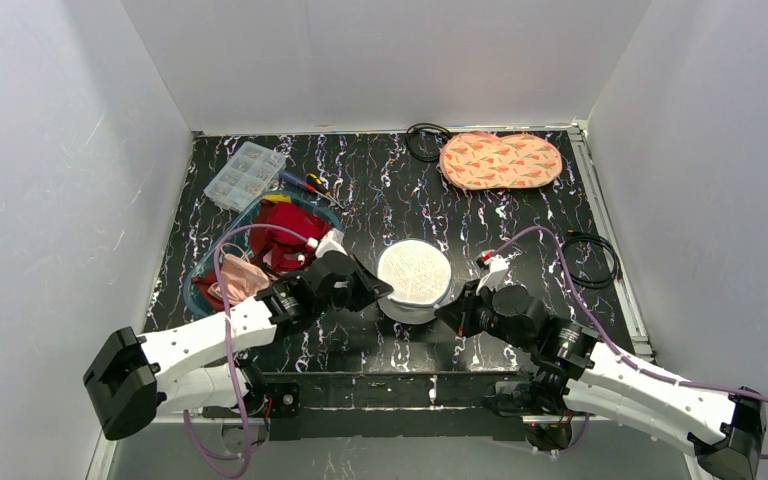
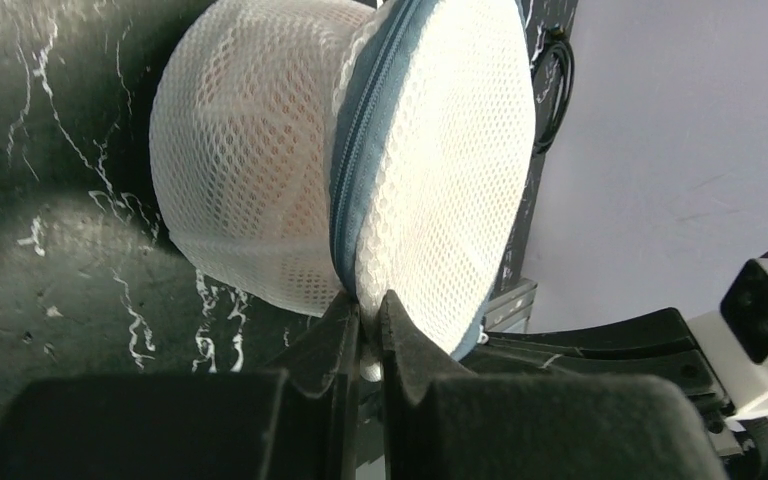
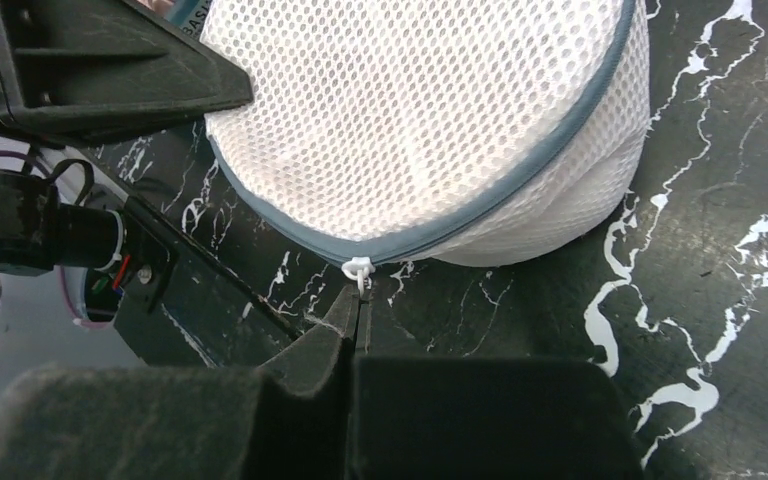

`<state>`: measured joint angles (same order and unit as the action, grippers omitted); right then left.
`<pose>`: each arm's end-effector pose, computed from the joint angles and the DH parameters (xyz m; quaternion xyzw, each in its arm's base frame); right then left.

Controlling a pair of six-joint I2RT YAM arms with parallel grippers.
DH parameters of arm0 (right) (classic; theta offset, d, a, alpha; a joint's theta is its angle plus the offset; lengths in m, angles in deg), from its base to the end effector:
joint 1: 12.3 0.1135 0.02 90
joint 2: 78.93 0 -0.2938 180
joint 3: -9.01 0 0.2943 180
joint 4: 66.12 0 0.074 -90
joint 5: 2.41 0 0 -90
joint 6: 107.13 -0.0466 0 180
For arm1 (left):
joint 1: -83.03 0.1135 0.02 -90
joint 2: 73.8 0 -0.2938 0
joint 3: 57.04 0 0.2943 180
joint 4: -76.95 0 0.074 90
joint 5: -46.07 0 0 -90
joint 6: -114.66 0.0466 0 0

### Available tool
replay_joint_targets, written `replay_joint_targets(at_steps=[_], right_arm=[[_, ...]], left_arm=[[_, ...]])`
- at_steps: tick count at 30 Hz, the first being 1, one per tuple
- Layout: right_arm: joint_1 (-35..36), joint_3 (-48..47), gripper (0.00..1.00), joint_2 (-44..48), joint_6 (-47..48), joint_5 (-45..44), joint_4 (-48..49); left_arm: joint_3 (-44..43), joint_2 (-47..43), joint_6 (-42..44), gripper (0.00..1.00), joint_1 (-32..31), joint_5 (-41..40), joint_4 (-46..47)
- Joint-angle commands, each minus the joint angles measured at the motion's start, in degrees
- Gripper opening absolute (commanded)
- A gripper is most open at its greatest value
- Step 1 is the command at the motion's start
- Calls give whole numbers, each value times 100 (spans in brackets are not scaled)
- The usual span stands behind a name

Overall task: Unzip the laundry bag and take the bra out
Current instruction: Unzip the laundry bag at the center of the board.

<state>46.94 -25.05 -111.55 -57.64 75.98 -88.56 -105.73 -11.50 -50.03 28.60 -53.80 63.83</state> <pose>0.0993 0.1485 0.2364 -0.0769 0.8183 0.3772 0.4269 0.1674 -0.2203 0.2504 -0.1936 0.8271 -0.4404 0.2906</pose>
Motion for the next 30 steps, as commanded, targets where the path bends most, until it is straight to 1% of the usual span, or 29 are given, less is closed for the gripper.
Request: replay_joint_targets(at_steps=[1,5,7,8,10,13,15,16,17,18,21,22,24,27,30], right_arm=[[17,-296,1,212,290,-256,-456],[9,-436,1,100,630,316,-342],[12,-511,1,-66,730,630,-277],[16,-528,1,-137,757,752,-222],[13,-495,1,-211,750,787,-95],[20,-373,1,-303,618,778,263],[25,-237,1,-396,465,734,582],[26,-162,1,-448,385,715,763],[21,-92,1,-504,309,673,926],[19,-15,1,-578,206,637,1099],[38,153,1,-767,22,595,1588],[43,190,1,-837,-25,591,1704],[65,212,1,-987,-86,593,1906],[122,186,1,-1238,-144,662,2202],[238,95,1,-1535,-134,635,2426]], left_arm=[[-280,113,1104,0,517,1137,-132],[-823,559,1829,0,999,2409,-266],[-1208,821,2238,0,1206,2768,-437],[-1441,953,2526,0,1277,2851,-503],[-1669,1229,2753,0,1387,2970,-491],[-1830,1591,2801,0,1573,3328,-154],[-1878,1742,2820,0,1610,3337,-78],[-1861,1771,2808,3,1611,3289,-88],[-1793,1763,2774,9,1611,3258,-76],[-1685,1710,2701,18,1616,3243,-20],[-1125,1294,2356,55,1612,3085,109],[-894,1090,2195,63,1609,2996,90],[-445,549,1890,72,1588,2804,29],[73,-301,1456,76,1460,2418,-303],[418,-987,975,77,1202,1987,-475]])
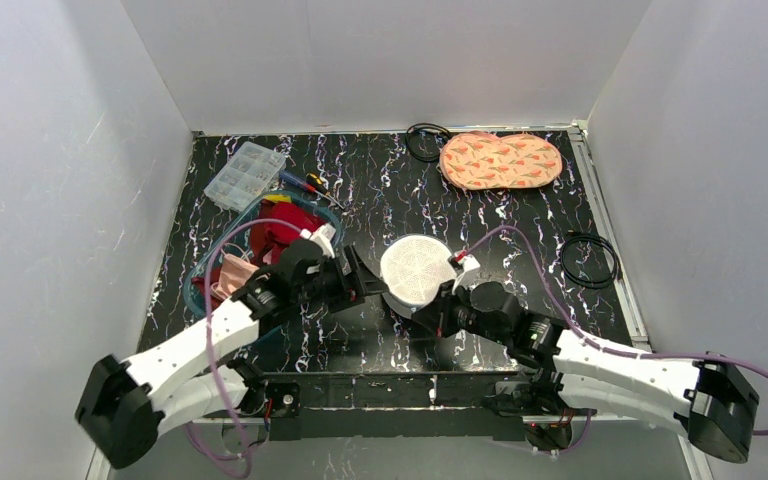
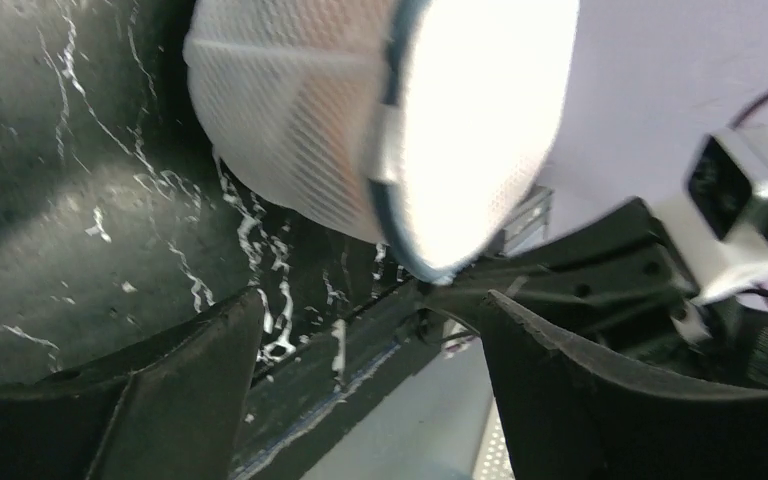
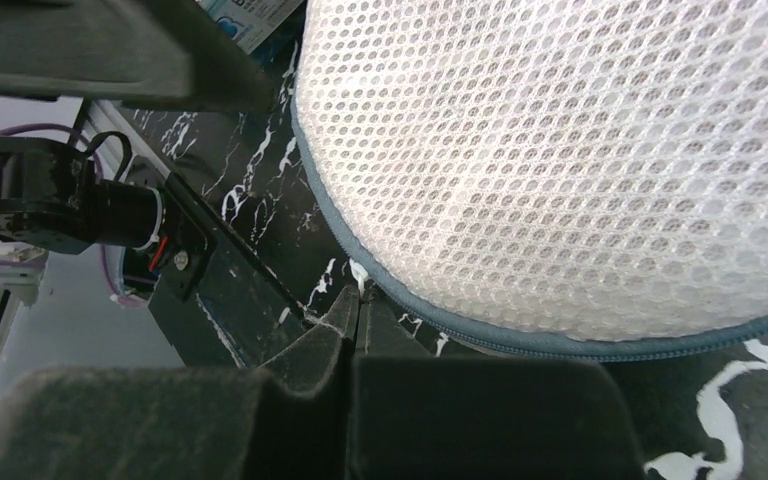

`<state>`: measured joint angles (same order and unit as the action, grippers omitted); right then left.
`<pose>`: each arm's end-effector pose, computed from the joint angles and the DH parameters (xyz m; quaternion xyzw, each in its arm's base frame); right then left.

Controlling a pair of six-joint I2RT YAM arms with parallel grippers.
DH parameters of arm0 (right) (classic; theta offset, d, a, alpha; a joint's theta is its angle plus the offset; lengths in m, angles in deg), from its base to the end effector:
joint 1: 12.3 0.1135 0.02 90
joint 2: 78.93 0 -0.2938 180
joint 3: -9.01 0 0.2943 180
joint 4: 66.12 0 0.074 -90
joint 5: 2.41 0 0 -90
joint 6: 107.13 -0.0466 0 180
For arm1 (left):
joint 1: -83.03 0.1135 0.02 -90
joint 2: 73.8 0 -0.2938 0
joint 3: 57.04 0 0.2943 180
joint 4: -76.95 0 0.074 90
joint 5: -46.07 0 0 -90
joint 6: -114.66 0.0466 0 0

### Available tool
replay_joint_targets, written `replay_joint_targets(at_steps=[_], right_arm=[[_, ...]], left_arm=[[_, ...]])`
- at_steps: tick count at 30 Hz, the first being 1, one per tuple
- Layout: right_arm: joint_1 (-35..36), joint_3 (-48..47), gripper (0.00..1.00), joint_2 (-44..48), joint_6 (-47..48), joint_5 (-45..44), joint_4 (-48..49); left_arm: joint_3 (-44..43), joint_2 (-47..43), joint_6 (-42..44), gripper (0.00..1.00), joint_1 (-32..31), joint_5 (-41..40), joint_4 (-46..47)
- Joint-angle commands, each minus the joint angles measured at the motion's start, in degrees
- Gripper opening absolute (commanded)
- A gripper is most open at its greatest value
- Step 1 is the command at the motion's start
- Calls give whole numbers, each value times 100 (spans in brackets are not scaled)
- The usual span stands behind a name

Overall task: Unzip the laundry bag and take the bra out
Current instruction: Unzip the laundry bag at the center of the board.

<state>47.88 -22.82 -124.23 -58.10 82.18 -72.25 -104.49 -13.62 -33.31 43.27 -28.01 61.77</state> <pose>0.1097 0.1826 0.2134 -0.1094 0.8093 0.4203 0.3955 0.1963 -0.1799 0.2479 -0.0638 0.8491 -0.4627 0.2466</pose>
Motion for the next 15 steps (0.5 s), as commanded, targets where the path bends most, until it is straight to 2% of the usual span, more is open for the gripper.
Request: replay_joint_targets(at_steps=[1,6,15], right_arm=[[194,-162,1,-368,-79,-17,861],[371,-276,1,-803,-92,-145,1195],[430,-274,1,-799,-227,-308,1484]], left_arm=[[346,-933,-841,77,-401,-758,-266],[259,-967,-1207,77,-890,-1513,-168],[206,-8,-1413,68,-1120,-1517,539]])
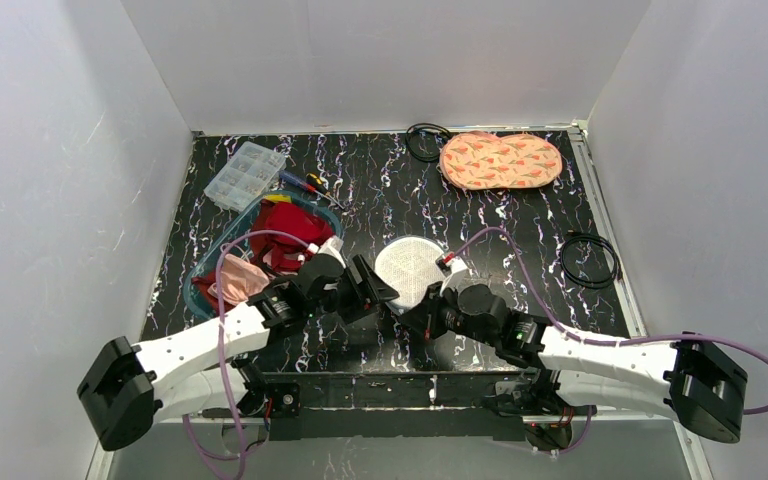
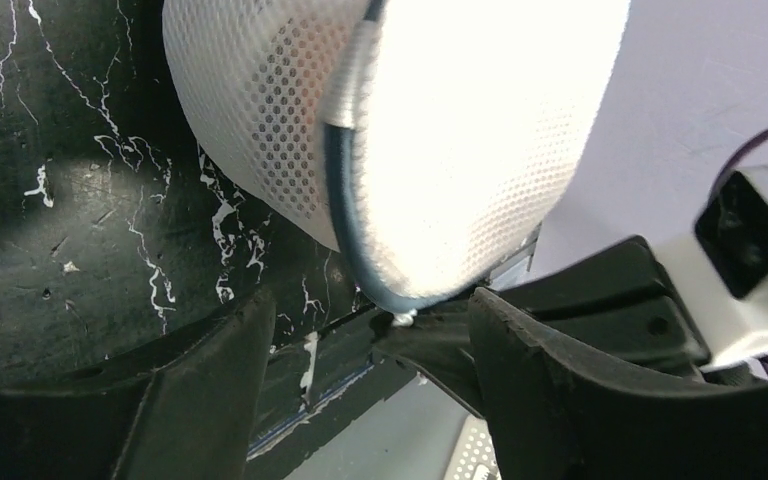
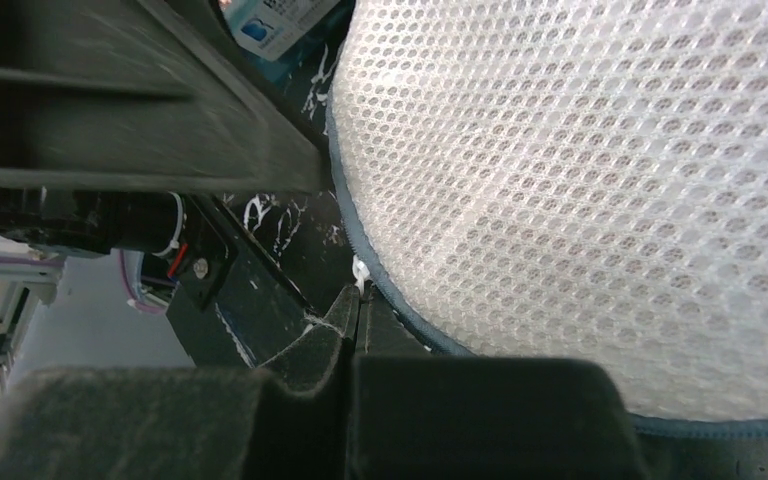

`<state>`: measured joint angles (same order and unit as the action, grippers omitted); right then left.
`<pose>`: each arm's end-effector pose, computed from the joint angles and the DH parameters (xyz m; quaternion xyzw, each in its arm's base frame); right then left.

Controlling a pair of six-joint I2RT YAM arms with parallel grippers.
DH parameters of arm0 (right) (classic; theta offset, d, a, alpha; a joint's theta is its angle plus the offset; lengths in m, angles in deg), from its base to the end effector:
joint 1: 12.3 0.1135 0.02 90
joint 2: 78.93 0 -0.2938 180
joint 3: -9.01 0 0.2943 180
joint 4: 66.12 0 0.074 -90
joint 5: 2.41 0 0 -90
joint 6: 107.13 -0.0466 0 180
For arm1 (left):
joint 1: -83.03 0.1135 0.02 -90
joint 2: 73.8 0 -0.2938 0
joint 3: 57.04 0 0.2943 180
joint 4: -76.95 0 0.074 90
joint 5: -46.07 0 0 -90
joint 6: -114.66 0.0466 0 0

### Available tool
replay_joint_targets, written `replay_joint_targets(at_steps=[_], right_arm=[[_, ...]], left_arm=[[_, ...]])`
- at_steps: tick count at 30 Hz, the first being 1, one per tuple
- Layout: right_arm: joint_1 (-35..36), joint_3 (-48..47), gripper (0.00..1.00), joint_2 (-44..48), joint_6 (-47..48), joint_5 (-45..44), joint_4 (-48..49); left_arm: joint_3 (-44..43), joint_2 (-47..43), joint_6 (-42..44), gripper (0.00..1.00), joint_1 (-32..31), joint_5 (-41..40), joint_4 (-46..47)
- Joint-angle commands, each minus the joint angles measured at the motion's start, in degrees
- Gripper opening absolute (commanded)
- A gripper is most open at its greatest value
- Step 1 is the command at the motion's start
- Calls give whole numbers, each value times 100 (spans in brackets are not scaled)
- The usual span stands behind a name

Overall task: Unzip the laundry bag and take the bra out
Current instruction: Unzip the laundry bag at the center of the board.

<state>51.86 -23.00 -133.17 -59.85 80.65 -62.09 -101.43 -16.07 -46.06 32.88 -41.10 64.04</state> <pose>0.1075 0.2090 0.2030 -0.1155 0.8010 0.4409 0.3880 0.1633 -0.1992 0.2407 -0.1387 0.8376 -0.4695 0.2422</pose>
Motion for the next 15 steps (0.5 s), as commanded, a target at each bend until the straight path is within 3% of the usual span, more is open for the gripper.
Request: replay_joint_targets(at_steps=[1,7,15], right_arm=[[33,-252,1,97,-52,-144,474],[51,-187,1,167,-63,-93,427],[53,-194,1,508,0,-139,-11]], left_arm=[[-109,318,-176,67,-78,-336,347],[-298,565,-188,54,-81,-538,372],[-569,830,-80,22,-74,-760,150]])
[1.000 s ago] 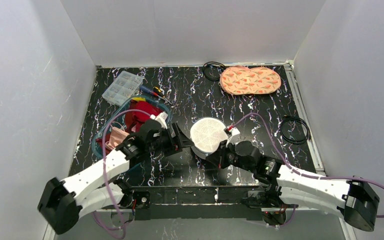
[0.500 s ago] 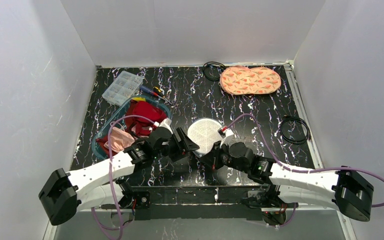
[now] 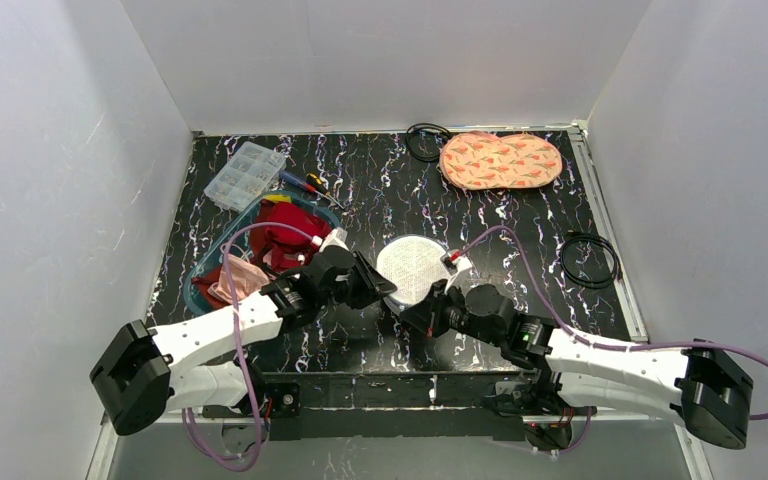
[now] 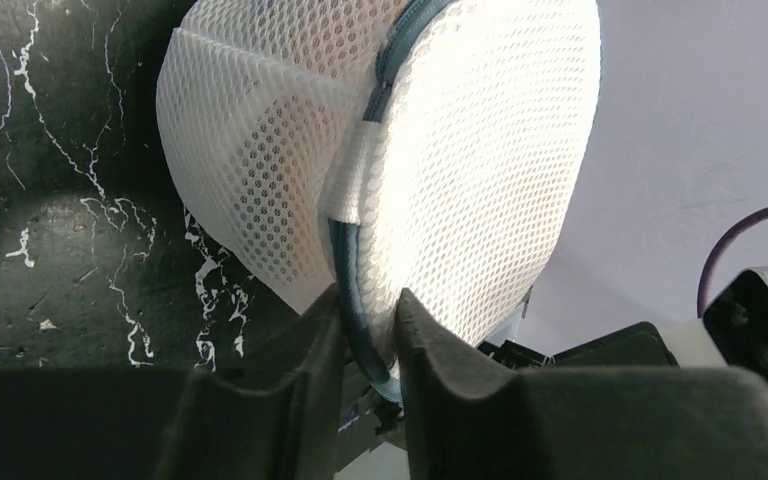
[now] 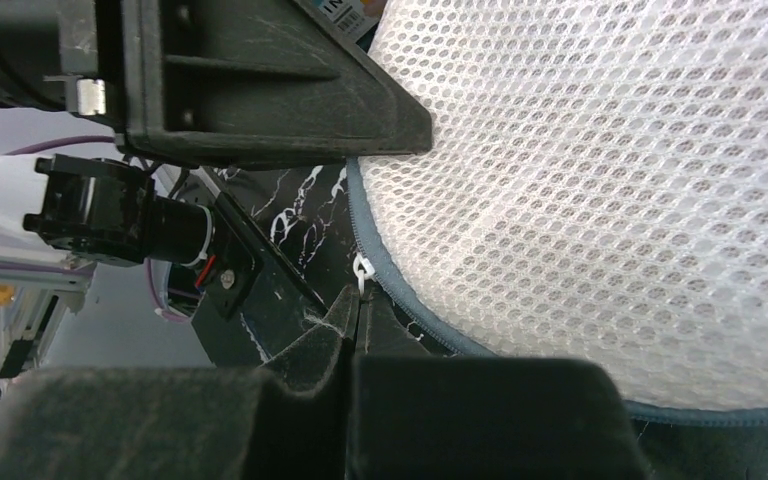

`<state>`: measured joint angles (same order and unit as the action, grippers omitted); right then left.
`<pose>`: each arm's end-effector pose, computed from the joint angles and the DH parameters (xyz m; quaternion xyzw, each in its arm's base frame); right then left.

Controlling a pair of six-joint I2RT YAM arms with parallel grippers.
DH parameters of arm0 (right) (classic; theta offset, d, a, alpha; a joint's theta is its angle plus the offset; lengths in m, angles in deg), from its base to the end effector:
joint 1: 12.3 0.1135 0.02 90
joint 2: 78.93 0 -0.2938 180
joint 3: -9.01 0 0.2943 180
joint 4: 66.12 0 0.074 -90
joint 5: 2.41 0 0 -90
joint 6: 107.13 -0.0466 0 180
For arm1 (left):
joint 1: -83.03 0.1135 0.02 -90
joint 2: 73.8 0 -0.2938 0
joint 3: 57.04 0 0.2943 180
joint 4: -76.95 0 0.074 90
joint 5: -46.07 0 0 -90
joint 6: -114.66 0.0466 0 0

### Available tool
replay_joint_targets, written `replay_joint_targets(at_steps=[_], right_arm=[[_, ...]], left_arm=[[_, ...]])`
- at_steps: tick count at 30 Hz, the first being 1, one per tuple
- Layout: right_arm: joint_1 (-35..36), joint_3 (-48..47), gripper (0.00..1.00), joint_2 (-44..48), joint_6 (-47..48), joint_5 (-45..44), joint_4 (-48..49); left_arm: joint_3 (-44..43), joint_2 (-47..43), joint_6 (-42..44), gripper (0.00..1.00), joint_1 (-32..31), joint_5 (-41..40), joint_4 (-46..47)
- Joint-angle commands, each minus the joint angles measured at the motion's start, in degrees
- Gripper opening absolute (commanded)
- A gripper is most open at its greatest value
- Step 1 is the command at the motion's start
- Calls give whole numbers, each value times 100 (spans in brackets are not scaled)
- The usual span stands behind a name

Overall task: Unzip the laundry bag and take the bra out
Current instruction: Unzip the laundry bag at the center of the board.

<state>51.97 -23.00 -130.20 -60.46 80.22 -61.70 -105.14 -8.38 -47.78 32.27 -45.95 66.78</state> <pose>0.1053 0.2048 0.2148 -0.1052 0.7848 0.4610 0.4005 0.1820 -0.2202 0.2374 -0.1697 0.8378 -0.4492 0.2600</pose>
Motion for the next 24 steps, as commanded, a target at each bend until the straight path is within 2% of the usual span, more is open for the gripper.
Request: replay_joint_targets(at_steps=[1,4,5,15,20,24], right_arm=[[43,-205,1,239,70,-101,-112],[48,-254,1,355,117,-129,-340],[49,-266,1,407,138,-151,-449],[46,-182,1,1554,267,-751,-2056],[50,-189,1,1945,352,-821,-2458],[51,-236,1,1984,685,-272,-2408]], left_arm=[[-218,97,103,17,-12,-276,-123],[-288,171,132,2,13,-269,-300],[-298,184,146,0,27,-267,-318],[-364,-106,564,0,209,12,-532],[-635,92,1288,0,596,1363,-282],[-985,512,1834,0,1122,2578,-213]])
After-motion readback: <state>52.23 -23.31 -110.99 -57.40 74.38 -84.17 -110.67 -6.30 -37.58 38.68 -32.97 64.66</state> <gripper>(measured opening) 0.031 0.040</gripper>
